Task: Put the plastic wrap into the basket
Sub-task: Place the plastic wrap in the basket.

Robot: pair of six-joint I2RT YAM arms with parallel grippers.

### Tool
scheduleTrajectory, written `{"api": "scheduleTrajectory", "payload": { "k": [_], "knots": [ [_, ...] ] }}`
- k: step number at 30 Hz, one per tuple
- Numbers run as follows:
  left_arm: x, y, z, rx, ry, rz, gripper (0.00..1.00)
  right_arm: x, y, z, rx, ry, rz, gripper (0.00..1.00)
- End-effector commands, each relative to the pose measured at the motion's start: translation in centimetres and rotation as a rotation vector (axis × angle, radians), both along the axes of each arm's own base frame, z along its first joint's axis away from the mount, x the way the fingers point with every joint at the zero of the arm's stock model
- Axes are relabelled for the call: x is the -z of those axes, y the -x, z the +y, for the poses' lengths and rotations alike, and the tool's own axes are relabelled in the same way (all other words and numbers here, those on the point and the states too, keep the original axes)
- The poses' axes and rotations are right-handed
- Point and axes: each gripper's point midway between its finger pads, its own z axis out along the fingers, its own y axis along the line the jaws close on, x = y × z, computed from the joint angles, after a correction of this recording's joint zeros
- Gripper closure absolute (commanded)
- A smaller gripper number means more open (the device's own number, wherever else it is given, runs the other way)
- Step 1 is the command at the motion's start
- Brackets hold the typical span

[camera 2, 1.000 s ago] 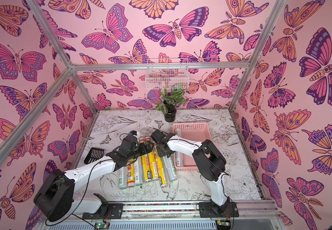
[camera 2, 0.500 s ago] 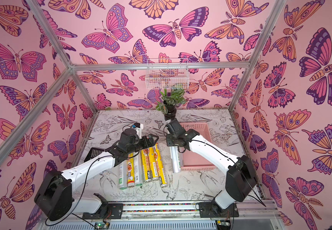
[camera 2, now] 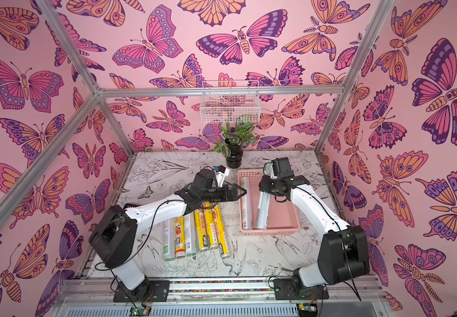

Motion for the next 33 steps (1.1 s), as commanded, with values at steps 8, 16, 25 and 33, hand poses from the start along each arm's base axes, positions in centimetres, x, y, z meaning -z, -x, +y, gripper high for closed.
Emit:
{"api": "scheduleTrajectory", "payload": {
  "k": [8, 16, 25, 33],
  "knots": [
    [1.2, -0.4, -1.0, 0.009, -0.022, 0.023, 0.00, 3.2, -2.0, 1.9, -0.158, -0.026, 0.099, 0.76],
    [2.4, -0.7, -0.6, -0.019, -0.089, 0.041, 0.00, 4.9, -2.7, 2.4, -0.190, -0.014, 0.132, 0.75],
    [2.7, -0.6, -0.8, -0.013, -0.095, 0.052, 0.00, 7.1, -2.6, 2.7, -0.193, -0.032, 0.192, 0.74],
    [2.7, -0.4, -0.7, -0.011, -0.098, 0.054, 0.00, 9.6, -2.8, 3.5, -0.212, -0.064, 0.243, 0.70]
  ]
}}
